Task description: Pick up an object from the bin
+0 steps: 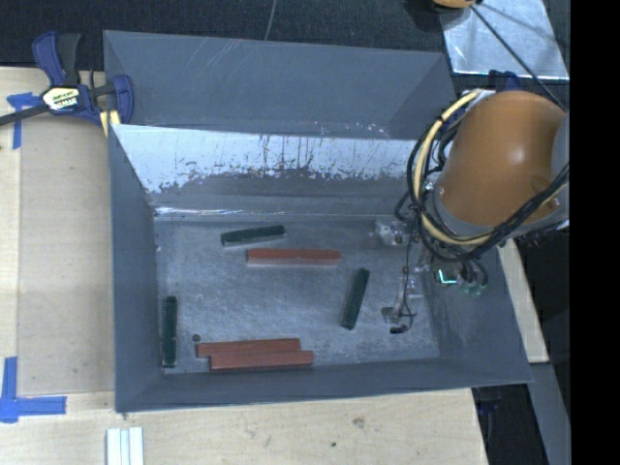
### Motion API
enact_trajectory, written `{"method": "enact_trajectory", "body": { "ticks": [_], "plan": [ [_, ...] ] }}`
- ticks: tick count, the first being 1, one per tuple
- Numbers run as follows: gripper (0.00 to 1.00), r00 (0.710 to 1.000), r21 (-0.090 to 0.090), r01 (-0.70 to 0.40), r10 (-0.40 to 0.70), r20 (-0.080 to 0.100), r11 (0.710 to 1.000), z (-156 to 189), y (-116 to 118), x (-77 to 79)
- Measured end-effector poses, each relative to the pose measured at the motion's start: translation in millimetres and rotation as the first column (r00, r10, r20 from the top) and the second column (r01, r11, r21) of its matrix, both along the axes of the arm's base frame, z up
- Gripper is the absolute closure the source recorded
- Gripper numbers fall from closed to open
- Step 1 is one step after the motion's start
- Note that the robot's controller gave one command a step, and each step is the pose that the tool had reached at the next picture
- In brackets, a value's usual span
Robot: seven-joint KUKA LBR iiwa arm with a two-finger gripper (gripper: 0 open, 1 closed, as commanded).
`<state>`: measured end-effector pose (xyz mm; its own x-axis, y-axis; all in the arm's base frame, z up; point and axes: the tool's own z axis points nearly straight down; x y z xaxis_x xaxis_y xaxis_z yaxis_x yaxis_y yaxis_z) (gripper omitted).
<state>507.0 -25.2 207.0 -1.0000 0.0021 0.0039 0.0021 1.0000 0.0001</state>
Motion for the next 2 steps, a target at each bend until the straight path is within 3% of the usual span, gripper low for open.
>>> {"method": "enact_trajectory", "body": {
  "ticks": [1, 2],
  "plan": [
    [0.0, 1.0, -0.001, -0.001, 0.001, 0.007, 1.0, 3.3, 0.0, 1.6],
    [0.0, 1.0, 0.0, 0.012, -0.012, 0.013, 1.0, -57.7, 9.1, 34.8]
  ]
}}
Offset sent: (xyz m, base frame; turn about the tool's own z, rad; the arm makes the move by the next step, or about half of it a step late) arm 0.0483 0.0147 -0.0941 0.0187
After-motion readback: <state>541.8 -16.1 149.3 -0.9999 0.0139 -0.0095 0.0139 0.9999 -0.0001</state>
